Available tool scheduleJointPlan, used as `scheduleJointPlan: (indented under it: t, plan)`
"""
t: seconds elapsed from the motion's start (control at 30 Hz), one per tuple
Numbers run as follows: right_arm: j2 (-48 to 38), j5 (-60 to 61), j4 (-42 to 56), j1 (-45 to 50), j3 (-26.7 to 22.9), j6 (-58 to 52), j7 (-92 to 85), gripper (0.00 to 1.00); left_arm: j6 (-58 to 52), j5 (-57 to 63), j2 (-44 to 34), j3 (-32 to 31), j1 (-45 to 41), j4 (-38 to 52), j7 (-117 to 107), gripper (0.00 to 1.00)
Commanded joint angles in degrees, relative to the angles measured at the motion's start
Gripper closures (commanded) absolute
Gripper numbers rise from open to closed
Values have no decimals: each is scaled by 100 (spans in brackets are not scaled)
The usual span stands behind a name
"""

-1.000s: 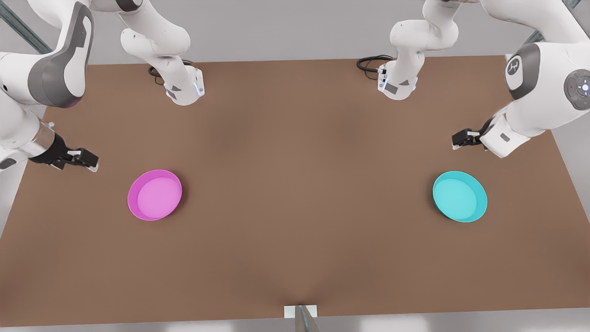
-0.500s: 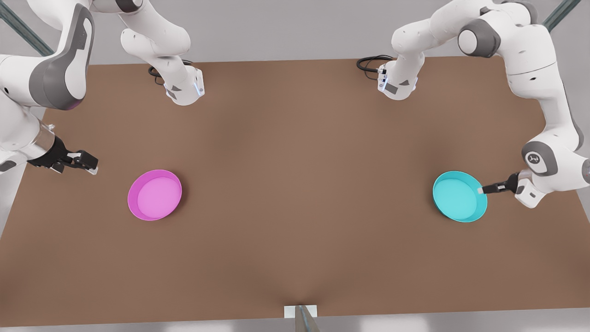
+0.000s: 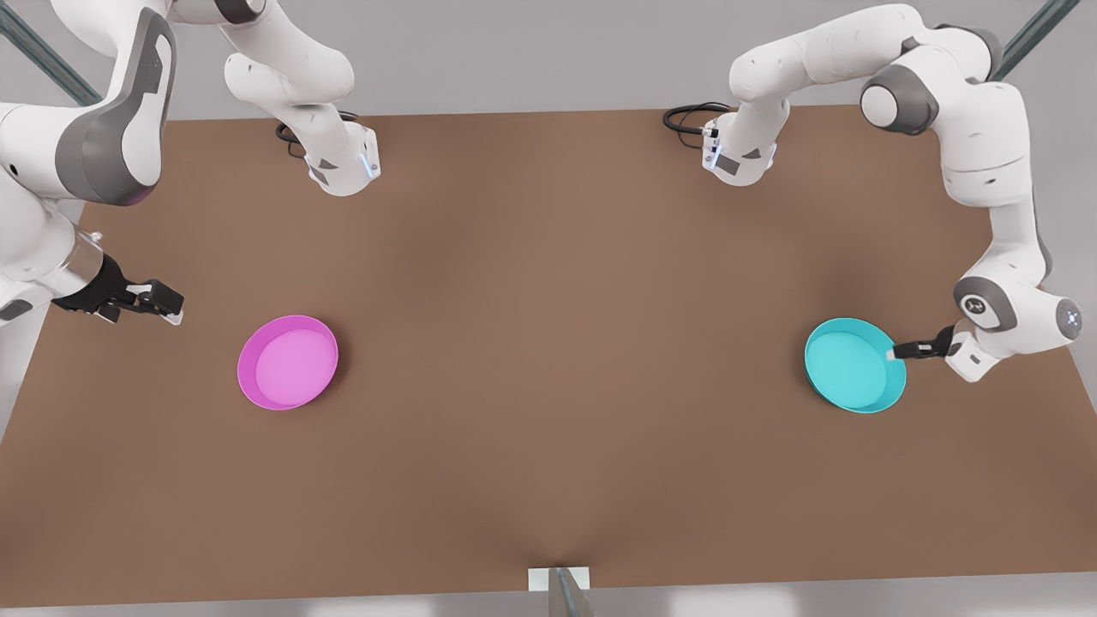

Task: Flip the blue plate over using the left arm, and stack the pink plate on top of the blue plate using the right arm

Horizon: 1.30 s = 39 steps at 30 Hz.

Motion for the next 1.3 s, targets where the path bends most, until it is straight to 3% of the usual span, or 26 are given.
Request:
scheduleJointPlan:
  t: [0.0,0.07,0.13,0.5,0.57,0.73,0.83,1.03,1.13,1.27]
  plan:
    - [-6,6,3,0,-3,-1,-41,0,51,-143,29,-3,-3,5,1069,0]
    - [-6,6,3,0,-3,-1,-41,0,51,-231,37,-3,5,5,1060,0]
    - [-6,-2,3,0,-3,-1,-41,0,51,-231,46,-3,5,5,1043,23]
    - [38,-2,12,-9,-11,-1,-111,0,59,-371,169,-38,-3,23,1016,25]
    - [47,-2,12,0,-11,-1,-120,0,51,-380,169,-47,-3,23,1016,41]
    - [47,-2,12,0,-29,-1,-120,0,77,-380,187,-47,-21,23,1025,41]
    - [47,-2,12,0,-29,-10,-120,0,77,-389,187,-47,-38,32,1007,61]
    - [47,-2,12,-9,-38,-10,-235,0,86,-389,187,-47,-74,49,893,69]
    - [56,-2,12,-8,-38,-10,-243,0,68,-389,187,-47,-100,49,744,78]
    - [56,-2,12,-8,-47,-1,-243,0,59,-336,196,-47,-196,67,489,79]
